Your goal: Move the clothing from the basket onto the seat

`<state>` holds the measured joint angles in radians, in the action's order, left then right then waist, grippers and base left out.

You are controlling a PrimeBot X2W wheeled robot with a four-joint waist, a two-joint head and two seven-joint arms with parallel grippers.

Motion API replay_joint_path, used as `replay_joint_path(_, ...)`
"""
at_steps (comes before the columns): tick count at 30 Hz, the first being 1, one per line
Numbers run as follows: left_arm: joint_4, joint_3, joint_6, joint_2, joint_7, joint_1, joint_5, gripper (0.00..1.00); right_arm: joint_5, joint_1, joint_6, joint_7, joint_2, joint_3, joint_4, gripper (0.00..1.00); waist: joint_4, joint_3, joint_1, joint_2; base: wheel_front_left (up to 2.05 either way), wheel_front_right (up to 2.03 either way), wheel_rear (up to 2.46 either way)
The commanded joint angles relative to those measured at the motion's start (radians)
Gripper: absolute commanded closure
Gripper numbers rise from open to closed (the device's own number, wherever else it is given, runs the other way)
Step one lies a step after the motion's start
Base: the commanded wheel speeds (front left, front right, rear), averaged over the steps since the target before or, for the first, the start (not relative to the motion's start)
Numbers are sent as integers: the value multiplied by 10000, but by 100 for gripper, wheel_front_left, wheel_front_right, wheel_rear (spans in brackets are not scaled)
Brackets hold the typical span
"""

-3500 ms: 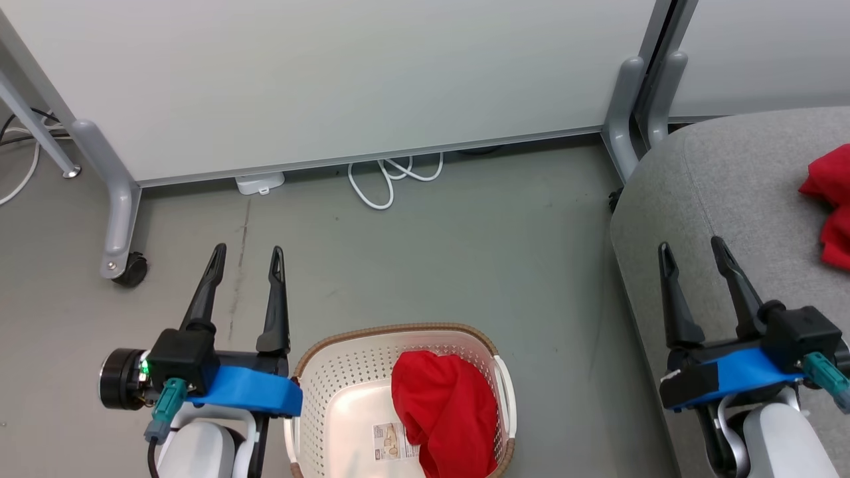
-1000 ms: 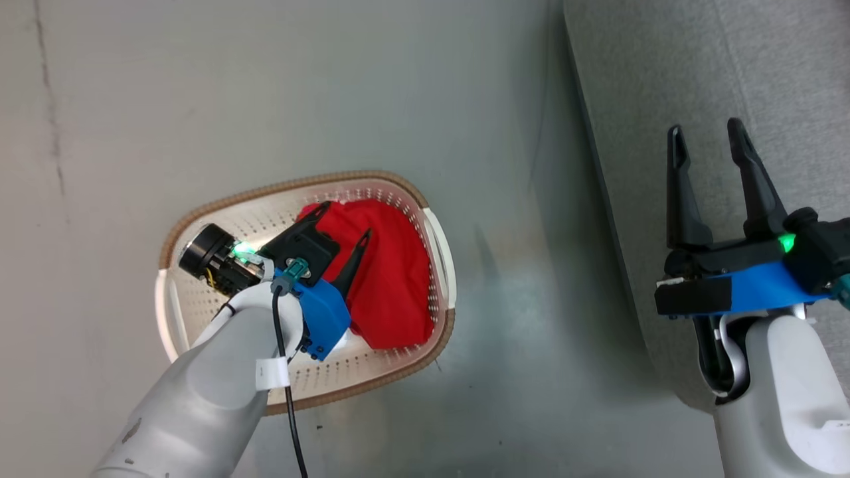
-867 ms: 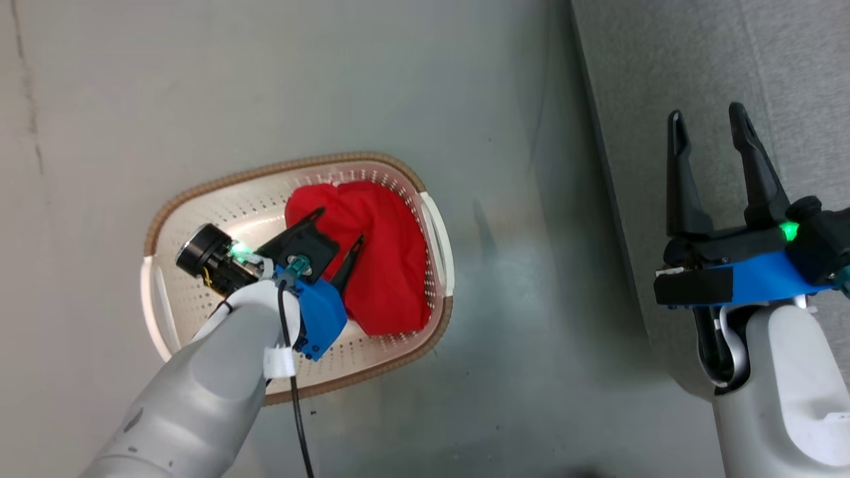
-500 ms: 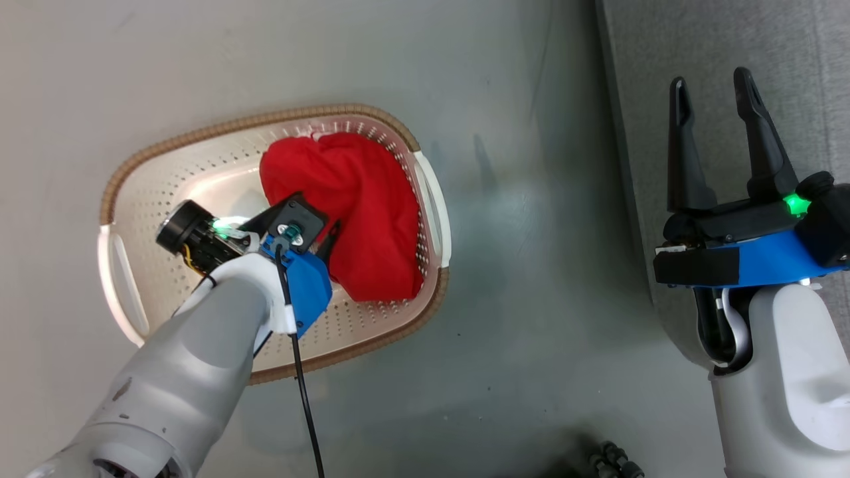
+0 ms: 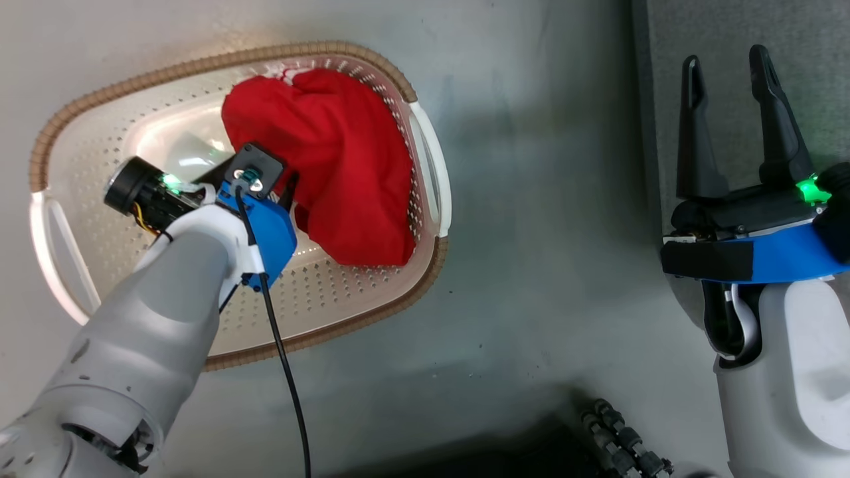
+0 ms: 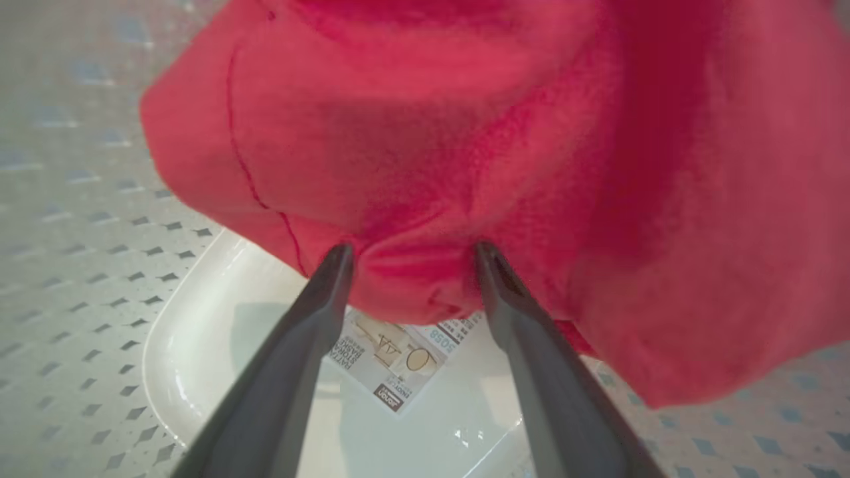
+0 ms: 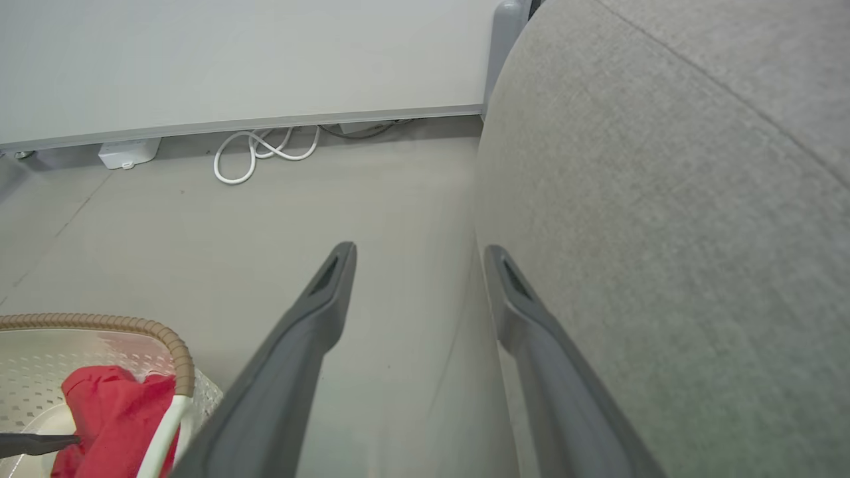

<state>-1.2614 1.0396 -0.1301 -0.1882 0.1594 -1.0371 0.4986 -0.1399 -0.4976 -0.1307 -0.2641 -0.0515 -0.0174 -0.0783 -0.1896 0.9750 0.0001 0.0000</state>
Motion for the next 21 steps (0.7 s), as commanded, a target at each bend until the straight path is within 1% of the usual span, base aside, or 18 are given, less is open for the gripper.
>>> replay_joint_path(1, -63, 1, -4, -101, 1, -239, 39, 0, -19, -140, -1, -4, 19, -2, 96, 0, -69, 277, -1, 0, 0, 0, 0)
replay_joint_path(6, -170, 80, 12, -117, -112, -600, 47, 0, 2, -17, -1, -1, 15, -127, 385, 0, -108, 681, -1, 0, 0, 0, 0)
replay_joint_path(15, -261, 546, 326, -142, -712, -819, -266, 0, 111, 109, 0, 0, -3, -190, 917, 0, -168, 977, -1, 0, 0, 0, 0)
replay_joint_path(16, -267, 560, 379, -155, -808, -818, -269, 5, 129, 124, 2, 0, -8, -201, 965, 0, -174, 984, -1, 0, 0, 0, 0)
replay_joint_path(17, -272, 563, 416, -162, -881, -818, -251, 54, 146, 131, 2, -1, -11, -214, 1007, 0, -180, 988, -1, 0, 0, 0, 0)
replay_joint_path(18, -273, 579, 444, -164, -923, -826, -253, 87, 161, 140, 2, -3, -14, -225, 1043, 0, -186, 989, -1, 0, 0, 0, 0)
replay_joint_path(19, -274, 601, 491, -156, -942, -830, -267, 100, 168, 151, 2, -4, -14, -237, 1072, 0, -186, 982, -1, 0, 0, 0, 0)
replay_joint_path(21, -278, 620, 490, -148, -1052, -807, -243, 100, 175, 168, 2, -4, -16, -263, 1109, 0, -176, 961, -1, 0, 0, 0, 0)
